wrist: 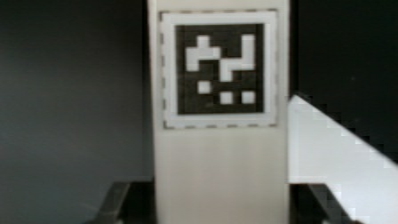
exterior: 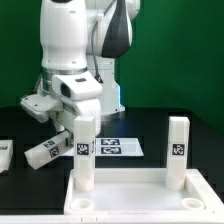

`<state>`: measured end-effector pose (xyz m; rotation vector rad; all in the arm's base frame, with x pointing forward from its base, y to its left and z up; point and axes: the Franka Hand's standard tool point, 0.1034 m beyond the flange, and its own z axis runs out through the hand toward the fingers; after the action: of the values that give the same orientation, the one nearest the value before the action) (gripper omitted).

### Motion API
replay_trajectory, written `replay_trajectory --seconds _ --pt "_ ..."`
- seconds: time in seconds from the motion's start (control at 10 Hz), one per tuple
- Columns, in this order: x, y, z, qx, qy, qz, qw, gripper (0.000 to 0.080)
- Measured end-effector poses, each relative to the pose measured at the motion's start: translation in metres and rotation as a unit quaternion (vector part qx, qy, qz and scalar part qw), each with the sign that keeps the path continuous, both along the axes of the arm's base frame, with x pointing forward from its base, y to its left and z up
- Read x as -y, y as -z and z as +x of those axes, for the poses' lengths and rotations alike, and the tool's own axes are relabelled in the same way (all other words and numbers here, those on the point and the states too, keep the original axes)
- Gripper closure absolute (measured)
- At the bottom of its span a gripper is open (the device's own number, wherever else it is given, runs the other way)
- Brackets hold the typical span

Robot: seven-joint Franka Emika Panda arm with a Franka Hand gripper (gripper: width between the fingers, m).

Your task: Assemble desk

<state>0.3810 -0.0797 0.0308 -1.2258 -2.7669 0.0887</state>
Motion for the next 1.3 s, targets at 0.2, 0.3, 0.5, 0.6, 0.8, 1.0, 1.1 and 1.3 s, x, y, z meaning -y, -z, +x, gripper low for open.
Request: replay_trajectory --seconds 0.2,0.3,0.5,0.6,0.8,1.0,1.1,1.3 --pt "-0.002 0.006 -0.005 -0.029 -0.057 0.008 0.998 0.0515" --pt "-0.001 0.006 -0.005 -0.028 -0.043 0.006 0.999 0.0508" --pt "-0.001 0.006 -0.006 -0.028 -0.024 0.002 0.999 0.0307" --pt "-0.001 0.002 -0.005 -0.024 0.04 -0.01 0.999 0.0307" --pt "-0.005 -0.016 0.005 -0.009 0.186 -0.043 0.982 0.0161" --pt "-0.002 -0.024 0.016 -0.031 0.3 -0.082 0.95 0.0151" --pt "0.002 -0.025 0.021 -0.018 0.297 -0.075 0.952 0.0151" --pt "0.0 -0.024 0.019 -0.017 0.375 -0.087 0.923 0.015"
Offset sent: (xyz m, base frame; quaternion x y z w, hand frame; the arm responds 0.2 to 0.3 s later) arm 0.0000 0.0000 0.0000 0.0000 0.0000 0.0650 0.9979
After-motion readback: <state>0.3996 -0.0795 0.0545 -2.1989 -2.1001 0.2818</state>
